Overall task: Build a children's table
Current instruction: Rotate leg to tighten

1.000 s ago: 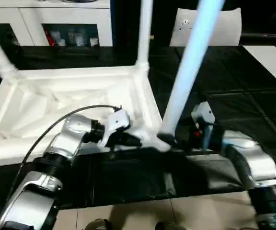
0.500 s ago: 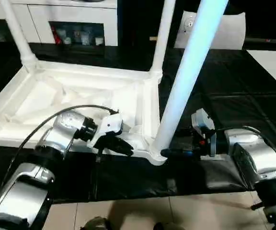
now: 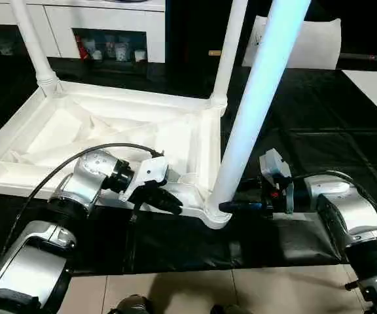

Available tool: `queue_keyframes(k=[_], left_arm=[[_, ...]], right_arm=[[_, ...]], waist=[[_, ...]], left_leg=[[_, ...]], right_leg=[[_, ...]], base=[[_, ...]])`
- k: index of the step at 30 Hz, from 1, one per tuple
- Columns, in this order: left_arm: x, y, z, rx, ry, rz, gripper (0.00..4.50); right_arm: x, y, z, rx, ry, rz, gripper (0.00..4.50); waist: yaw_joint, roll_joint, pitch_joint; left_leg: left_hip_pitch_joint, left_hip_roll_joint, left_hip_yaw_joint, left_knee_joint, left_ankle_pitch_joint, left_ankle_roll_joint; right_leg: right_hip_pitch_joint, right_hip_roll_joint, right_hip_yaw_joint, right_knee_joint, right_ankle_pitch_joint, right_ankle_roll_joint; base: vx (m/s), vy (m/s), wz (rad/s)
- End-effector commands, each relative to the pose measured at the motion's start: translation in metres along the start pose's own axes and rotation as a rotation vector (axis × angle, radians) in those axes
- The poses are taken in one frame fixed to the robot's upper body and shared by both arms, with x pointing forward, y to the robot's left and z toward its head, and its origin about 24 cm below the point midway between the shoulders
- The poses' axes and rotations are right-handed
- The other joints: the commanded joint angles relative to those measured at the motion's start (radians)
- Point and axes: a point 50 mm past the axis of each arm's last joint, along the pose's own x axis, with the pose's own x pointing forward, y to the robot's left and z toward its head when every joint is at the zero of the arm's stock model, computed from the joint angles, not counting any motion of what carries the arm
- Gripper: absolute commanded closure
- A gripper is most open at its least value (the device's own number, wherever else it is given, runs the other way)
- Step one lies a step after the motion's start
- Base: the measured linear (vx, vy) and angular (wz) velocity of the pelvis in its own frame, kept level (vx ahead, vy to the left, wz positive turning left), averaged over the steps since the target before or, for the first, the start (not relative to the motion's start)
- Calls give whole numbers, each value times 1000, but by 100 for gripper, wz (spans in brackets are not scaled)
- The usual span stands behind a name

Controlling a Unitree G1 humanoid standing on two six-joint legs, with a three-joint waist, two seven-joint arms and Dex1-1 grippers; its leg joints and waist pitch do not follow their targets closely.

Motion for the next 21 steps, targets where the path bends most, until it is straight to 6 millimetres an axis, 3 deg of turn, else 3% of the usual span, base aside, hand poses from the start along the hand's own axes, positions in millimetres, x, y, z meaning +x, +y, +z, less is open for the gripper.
queue_keyframes(k=[1, 5, 7, 9, 10, 11, 12, 13, 14, 17, 18, 19, 21], left_arm=[[5, 2, 10, 54, 14, -55, 450], [8, 5, 10, 32, -7, 7, 450], [15, 11, 11, -17, -24, 118, 450], [20, 15, 13, -58, -56, 181, 450], [28, 18, 18, -100, -102, 237, 450], [35, 20, 22, -124, -126, 271, 450], [35, 20, 22, -124, -126, 271, 450], [41, 21, 25, -140, -142, 299, 450], [46, 22, 29, -155, -155, 315, 450], [65, 29, 43, -221, -203, 411, 450], [69, 30, 47, -236, -210, 432, 450], [72, 33, 49, -245, -214, 459, 450], [76, 36, 55, -261, -220, 500, 450]], right_arm=[[4, 1, 2, -8, -3, 24, 258], [7, 8, -2, 26, -18, 24, 261], [15, 12, -7, 83, -43, -46, 261], [22, 13, -10, 113, -52, -110, 262], [33, 13, -12, 132, -61, -206, 262], [41, 13, -13, 153, -66, -282, 262], [41, 13, -13, 153, -66, -282, 262], [49, 13, -14, 180, -71, -346, 262], [56, 13, -13, 197, -81, -374, 262], [80, 12, -4, 263, -124, -503, 262], [86, 11, -1, 275, -131, -540, 262], [91, 8, 2, 288, -137, -576, 262], [101, 5, 11, 308, -160, -630, 263]], waist=[[-6, -3, -71], [-5, 0, -70], [-4, 1, -67], [-9, 1, -63], [-14, -2, -59], [-20, 3, -55], [-20, 3, -55], [-33, -3, -54], [-43, 0, -53], [-71, 1, -51], [-73, 9, -52], [-81, 3, -52], [-91, 8, -52]], left_leg=[[36, 68, -30, -71, -227, 24], [37, 69, -30, -72, -228, 25], [37, 70, -30, -75, -238, 19], [37, 68, -35, -79, -285, 1], [41, 66, -38, -80, -327, -17], [41, 64, -45, -83, -361, -40], [41, 64, -45, -83, -361, -40], [44, 61, -54, -83, -409, -54], [46, 60, -58, -83, -431, -56], [41, 60, -66, -91, -468, -71], [43, 59, -68, -91, -475, -76], [40, 56, -70, -92, -489, -74], [47, 53, -72, -91, -517, -71]], right_leg=[[33, -63, 40, -60, -253, -249], [32, -62, 40, -61, -254, -249], [29, -61, 42, -63, -264, -241], [29, -64, 42, -71, -338, -229], [24, -67, 42, -82, -422, -204], [20, -69, 42, -87, -493, -182], [20, -69, 42, -87, -493, -182], [17, -73, 37, -102, -600, -136], [13, -73, 35, -108, -635, -120], [13, -66, 27, -112, -646, -104], [13, -67, 26, -111, -644, -104], [13, -66, 24, -117, -656, -92], [6, -64, 23, -124, -664, -85]], base=[[0, 0, 0], [0, 0, 0], [0, 0, 0], [0, 0, 0], [0, 0, 0], [0, 0, 0], [0, 0, 0], [0, 0, 0], [0, 0, 0], [0, 0, 0], [0, 0, 0], [0, 0, 0], [0, 0, 0]])
